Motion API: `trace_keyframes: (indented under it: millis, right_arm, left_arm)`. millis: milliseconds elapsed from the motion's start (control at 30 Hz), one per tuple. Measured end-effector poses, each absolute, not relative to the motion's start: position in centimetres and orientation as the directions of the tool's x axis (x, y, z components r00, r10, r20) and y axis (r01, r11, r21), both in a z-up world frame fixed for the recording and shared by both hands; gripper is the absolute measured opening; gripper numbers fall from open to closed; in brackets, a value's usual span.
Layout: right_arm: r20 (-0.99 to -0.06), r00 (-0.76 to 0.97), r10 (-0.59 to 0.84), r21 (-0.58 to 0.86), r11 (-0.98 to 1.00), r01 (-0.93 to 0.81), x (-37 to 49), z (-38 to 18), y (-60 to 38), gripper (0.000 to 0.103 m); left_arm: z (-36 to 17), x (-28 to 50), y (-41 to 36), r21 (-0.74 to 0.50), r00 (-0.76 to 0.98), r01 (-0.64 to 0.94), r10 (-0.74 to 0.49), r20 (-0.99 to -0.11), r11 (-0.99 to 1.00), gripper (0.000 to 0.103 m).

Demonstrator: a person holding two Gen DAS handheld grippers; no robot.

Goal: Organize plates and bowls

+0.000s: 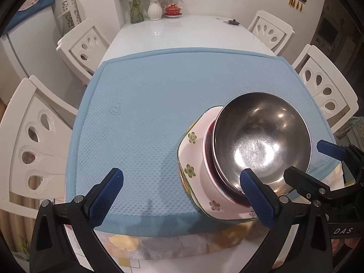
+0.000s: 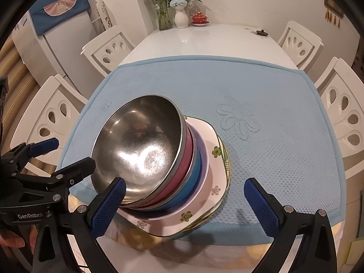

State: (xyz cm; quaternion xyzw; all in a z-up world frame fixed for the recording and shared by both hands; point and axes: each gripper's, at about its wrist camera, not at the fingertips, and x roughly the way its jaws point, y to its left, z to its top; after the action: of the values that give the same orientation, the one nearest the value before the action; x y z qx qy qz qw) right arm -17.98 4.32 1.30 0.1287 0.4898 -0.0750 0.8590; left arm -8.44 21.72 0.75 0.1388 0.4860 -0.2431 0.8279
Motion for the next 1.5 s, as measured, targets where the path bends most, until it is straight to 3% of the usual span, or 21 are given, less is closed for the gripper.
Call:
trace_keyframes:
  millis: [1500]
  right_arm:
    - [-0.85, 0.526, -0.009, 0.127, 0.967, 0.221, -17.8, 1.79, 4.04, 0.103]
  left_arm:
    - [0.97, -7.89, 22.06, -0.06, 0.395, 0.481, -0.277, -0.876, 0.875, 0.102]
